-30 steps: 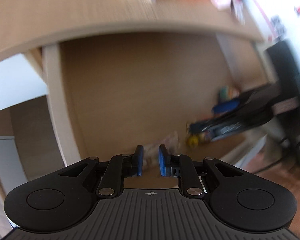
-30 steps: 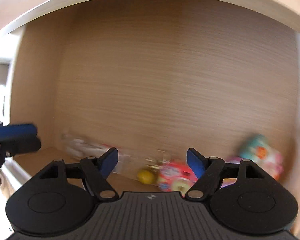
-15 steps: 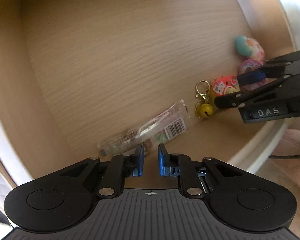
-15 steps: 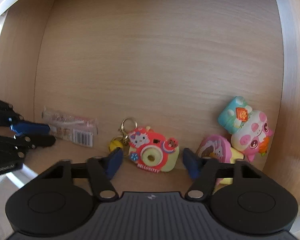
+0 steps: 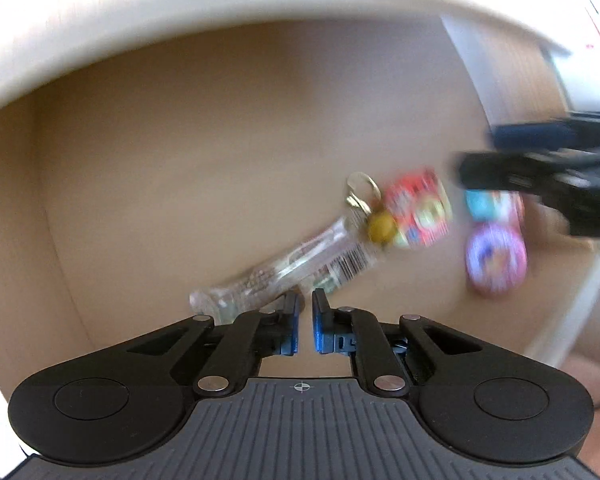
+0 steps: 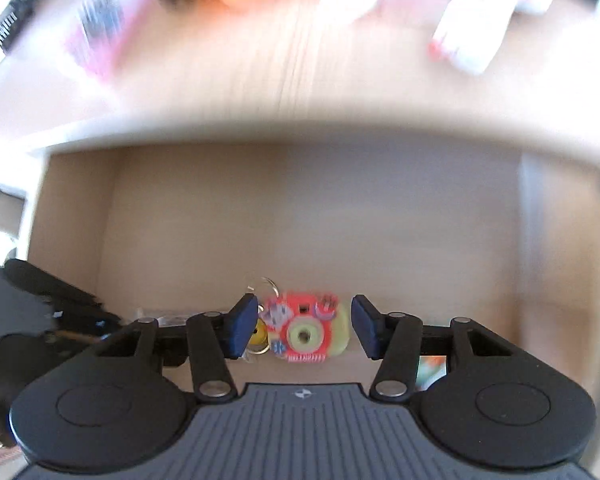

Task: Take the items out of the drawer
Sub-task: 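Reach both tools back into the drawer toward the remaining toys, then grasp the yellow-pink cupcake toy with the right tool, then grasp the clear snack packet with the left tool while the right tool holds the cupcake, then lift the packet and cupcake onto the desk with both tools and open them, then reach the left tool toward the red Hello Kitty keychain while the right tool reaches toward the pink pig toy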

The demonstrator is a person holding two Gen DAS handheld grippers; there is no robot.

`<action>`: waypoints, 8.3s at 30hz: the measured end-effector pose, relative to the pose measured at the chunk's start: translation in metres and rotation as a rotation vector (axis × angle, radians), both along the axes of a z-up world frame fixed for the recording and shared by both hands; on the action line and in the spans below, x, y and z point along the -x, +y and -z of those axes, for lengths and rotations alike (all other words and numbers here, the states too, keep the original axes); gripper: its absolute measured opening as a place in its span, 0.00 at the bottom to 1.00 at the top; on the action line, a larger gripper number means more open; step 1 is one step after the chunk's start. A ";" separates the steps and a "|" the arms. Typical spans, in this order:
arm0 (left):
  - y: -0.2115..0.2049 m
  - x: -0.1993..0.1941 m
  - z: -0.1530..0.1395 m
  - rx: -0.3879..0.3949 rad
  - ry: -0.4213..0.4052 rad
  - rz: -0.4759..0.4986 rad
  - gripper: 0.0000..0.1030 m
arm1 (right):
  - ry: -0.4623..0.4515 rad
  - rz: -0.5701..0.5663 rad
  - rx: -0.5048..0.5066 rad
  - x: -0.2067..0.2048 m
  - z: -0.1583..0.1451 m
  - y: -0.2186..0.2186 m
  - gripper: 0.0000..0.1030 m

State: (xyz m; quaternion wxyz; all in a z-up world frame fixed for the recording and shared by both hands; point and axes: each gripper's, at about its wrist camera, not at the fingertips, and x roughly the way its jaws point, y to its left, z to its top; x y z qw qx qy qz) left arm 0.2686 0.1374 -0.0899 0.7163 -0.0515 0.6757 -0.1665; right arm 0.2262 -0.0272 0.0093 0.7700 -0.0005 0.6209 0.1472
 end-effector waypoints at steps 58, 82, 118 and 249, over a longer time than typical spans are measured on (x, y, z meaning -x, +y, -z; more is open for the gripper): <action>-0.053 0.046 -0.038 -0.144 -0.558 0.179 0.19 | -0.120 0.152 0.013 0.048 -0.003 -0.080 0.44; -0.053 0.026 0.007 -0.237 -0.345 0.364 0.21 | -0.062 0.144 -0.008 0.053 0.027 -0.076 0.44; 0.002 0.017 0.003 -0.253 -0.215 0.444 0.55 | -0.039 0.167 -0.049 0.047 0.039 -0.072 0.45; -0.055 0.014 -0.014 -0.092 -0.634 0.504 0.41 | -0.190 0.189 0.003 0.071 -0.015 -0.053 0.81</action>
